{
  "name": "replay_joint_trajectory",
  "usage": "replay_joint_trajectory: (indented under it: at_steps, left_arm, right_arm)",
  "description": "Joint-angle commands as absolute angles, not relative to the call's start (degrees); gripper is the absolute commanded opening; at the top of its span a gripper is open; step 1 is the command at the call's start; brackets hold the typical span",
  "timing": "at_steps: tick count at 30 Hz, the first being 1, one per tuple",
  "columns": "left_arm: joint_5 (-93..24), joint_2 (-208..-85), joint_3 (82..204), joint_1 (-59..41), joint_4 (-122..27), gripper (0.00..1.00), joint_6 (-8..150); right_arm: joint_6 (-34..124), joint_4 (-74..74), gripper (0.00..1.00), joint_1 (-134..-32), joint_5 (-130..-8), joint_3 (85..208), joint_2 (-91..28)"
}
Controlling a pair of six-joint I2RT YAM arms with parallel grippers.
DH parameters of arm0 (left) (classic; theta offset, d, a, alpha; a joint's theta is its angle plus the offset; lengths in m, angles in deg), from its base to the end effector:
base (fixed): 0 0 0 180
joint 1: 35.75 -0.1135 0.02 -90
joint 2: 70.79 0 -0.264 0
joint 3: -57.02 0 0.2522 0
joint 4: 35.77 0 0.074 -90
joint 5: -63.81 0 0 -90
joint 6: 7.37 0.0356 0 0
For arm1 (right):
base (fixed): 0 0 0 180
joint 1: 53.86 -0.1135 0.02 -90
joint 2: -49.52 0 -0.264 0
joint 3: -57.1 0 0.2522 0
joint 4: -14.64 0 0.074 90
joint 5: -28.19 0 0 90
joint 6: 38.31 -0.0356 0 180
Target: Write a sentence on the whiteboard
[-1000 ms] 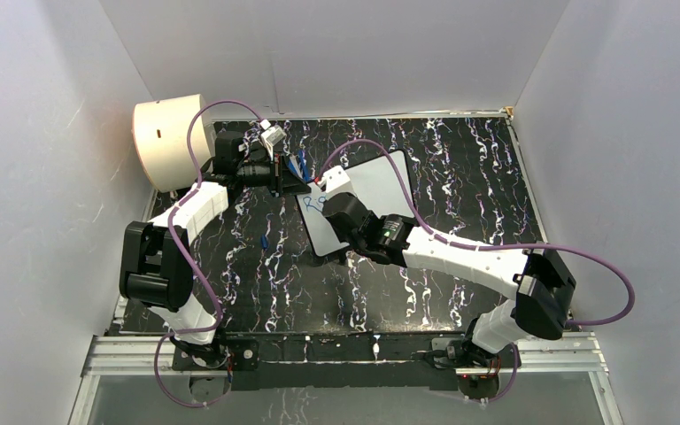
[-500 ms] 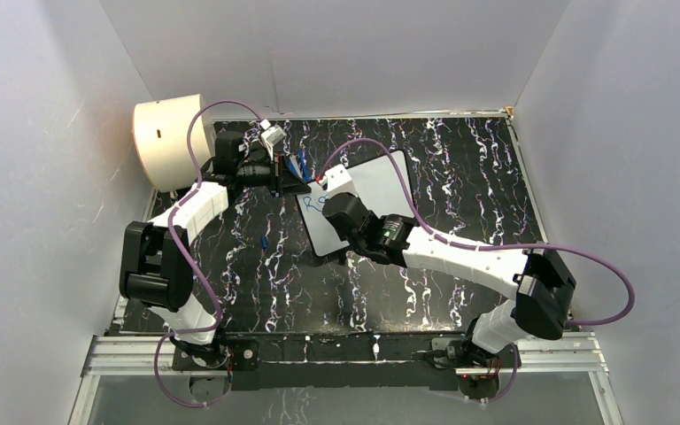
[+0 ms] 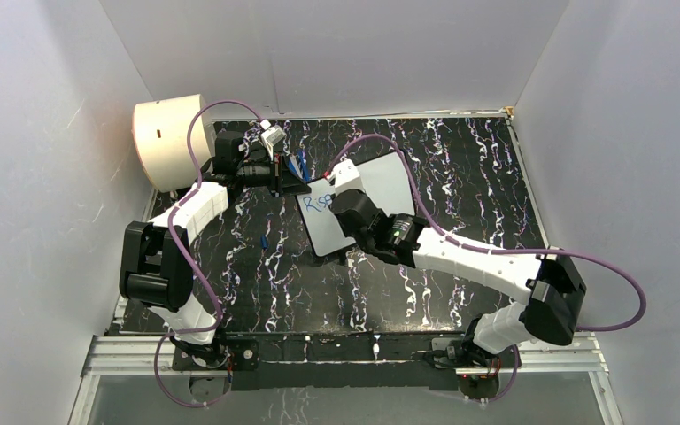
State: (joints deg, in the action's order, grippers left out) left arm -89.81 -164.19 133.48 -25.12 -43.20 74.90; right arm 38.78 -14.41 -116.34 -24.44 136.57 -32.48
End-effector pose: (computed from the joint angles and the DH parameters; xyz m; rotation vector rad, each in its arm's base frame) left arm 0.3467 -0.0975 0.2665 0.7739 1.8013 -1.3019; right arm 0.1681 0.2759 0.3102 -0.4872 1.9429 0.1462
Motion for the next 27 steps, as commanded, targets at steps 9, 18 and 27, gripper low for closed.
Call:
replay_joint_trajectory:
  at_steps: [9, 18, 27]
  left_arm:
    - [-91.3, -161.9, 134.1, -24.9, -43.9, 0.0, 74.9]
    - [-91.3, -161.8, 134.0, -24.9, -43.9, 0.0, 75.0]
    - [-91.4, -161.6, 133.9, -24.9, -43.9, 0.0, 75.0]
  right_arm:
    - [38.5, -11.5, 0.0, -115.1, -24.1, 135.1, -31.2]
    - [38.9, -9.8, 0.0, -114.9, -24.3, 135.2, -32.2]
    - [38.9, -9.1, 0.0, -114.7, -24.4, 135.5, -33.5]
